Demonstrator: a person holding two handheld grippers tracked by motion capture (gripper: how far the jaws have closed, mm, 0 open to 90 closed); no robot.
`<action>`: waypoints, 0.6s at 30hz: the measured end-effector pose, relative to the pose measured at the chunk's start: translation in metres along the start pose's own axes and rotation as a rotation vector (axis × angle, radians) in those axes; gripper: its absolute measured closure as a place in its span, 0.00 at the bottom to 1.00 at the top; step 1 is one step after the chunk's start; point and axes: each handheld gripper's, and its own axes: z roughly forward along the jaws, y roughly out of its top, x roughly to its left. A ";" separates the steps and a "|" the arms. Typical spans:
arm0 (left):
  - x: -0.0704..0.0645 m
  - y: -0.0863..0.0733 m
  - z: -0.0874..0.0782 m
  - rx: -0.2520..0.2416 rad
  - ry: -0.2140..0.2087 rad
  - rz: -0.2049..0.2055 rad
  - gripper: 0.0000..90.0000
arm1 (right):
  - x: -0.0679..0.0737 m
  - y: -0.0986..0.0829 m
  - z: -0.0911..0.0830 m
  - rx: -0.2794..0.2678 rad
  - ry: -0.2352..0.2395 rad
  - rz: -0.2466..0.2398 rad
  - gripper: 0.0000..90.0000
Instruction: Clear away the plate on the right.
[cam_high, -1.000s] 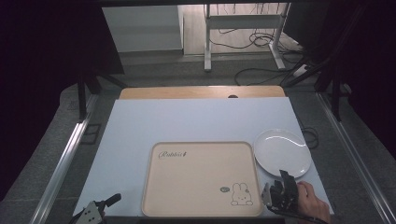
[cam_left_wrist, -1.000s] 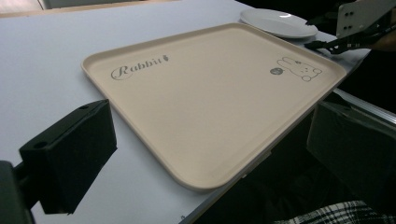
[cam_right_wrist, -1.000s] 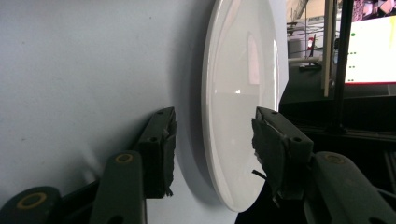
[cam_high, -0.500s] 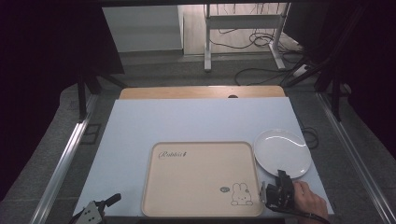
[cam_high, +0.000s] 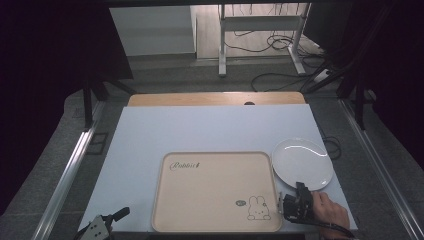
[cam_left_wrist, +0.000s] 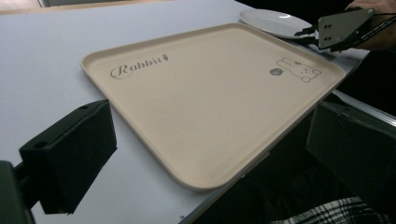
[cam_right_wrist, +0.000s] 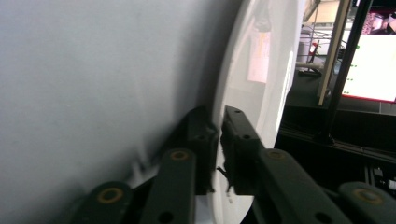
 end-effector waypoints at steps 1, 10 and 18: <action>0.000 0.000 0.000 0.000 0.000 0.000 0.01 | 0.000 0.000 0.000 0.001 -0.001 -0.007 0.92; 0.000 0.000 0.000 -0.005 0.000 -0.002 0.01 | 0.001 0.000 -0.003 -0.002 -0.062 -0.001 0.96; 0.000 0.000 -0.001 -0.009 0.002 0.003 0.01 | 0.002 0.000 -0.006 -0.010 -0.105 -0.005 0.96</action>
